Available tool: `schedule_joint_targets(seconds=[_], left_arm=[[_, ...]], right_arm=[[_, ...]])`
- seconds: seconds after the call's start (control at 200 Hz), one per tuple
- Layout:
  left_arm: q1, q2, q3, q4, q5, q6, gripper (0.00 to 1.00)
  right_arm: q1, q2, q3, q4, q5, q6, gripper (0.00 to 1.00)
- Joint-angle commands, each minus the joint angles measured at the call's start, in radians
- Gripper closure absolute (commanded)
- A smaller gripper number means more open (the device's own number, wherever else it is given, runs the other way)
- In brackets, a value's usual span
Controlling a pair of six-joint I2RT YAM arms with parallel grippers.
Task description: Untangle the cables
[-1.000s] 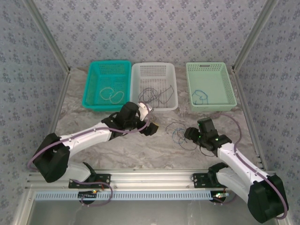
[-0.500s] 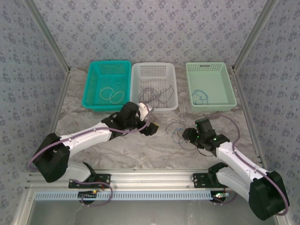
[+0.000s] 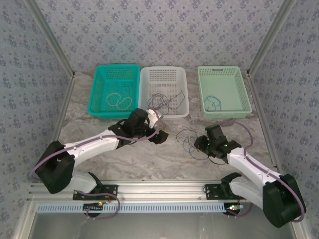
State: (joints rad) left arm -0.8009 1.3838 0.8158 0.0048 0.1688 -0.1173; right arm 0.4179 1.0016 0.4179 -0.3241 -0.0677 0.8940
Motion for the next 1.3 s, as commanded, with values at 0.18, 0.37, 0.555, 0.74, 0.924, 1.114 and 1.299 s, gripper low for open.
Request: schedule_joint_targets(seconds=[0.18,0.37,0.555,0.74,0.924,1.114,1.299], left_arm=[[-0.011,0.008,0.021,0.024,0.022,-0.01,0.01],[-0.011,0.011,0.02,0.023,0.023,-0.012,0.01],[-0.013,0.02,0.023,0.024,0.029,-0.019,0.01],[-0.015,0.023,0.023,0.023,0.031,-0.02,0.01],[-0.015,0.018,0.02,0.014,0.033,-0.015,0.01],[-0.017,0.019,0.019,0.017,0.039,-0.018,0.01],[-0.017,0.02,0.019,0.017,0.044,-0.018,0.01]], right_arm=[[0.013,-0.024,0.032,-0.018,0.049,0.002,0.76],[0.019,-0.038,0.034,-0.025,0.057,-0.001,0.83],[0.033,-0.062,0.039,-0.052,0.07,-0.004,0.87],[0.035,-0.104,0.035,-0.138,0.118,0.004,0.63],[0.008,-0.184,0.043,-0.259,0.161,-0.006,0.48],[0.001,-0.212,0.01,-0.311,0.145,-0.003,0.48],[0.01,-0.177,-0.019,-0.303,0.143,0.002,0.52]])
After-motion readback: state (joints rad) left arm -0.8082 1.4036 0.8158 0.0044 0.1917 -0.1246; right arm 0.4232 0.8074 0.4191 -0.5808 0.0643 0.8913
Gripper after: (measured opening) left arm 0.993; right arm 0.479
